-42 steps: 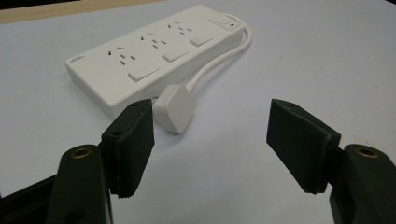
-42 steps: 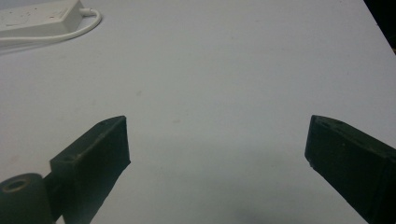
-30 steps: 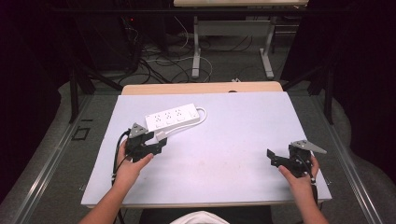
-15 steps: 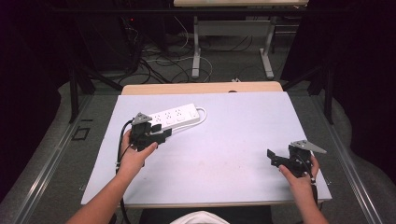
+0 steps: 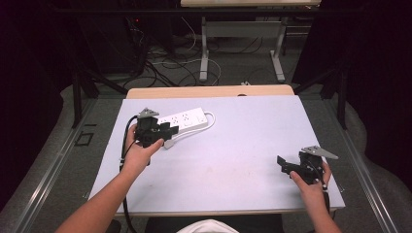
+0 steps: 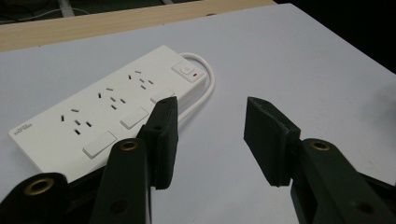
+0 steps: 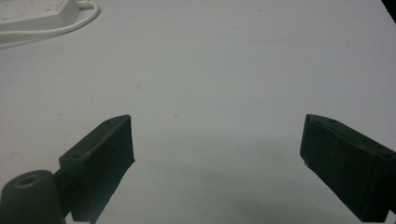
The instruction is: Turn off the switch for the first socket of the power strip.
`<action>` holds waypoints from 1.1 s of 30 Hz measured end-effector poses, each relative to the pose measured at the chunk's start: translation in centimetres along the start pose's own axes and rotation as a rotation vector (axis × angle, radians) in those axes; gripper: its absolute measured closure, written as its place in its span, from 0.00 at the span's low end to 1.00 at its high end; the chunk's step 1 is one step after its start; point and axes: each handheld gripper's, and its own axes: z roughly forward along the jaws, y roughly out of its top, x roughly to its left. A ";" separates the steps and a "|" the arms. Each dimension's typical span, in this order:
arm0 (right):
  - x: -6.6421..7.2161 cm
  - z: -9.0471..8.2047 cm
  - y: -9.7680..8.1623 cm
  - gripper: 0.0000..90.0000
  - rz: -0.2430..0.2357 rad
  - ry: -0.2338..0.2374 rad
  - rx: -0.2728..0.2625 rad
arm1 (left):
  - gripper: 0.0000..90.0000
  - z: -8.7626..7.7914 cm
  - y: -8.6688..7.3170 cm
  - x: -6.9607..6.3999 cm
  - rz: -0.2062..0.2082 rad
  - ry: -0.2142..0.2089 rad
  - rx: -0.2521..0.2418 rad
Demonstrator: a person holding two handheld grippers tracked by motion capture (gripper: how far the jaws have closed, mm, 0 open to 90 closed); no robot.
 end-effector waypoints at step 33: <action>0.0 -0.1 0.0 0.12 0.000 0.006 0.021 | 0.57 -0.4 3.9 1.4 -0.081 0.096 -0.037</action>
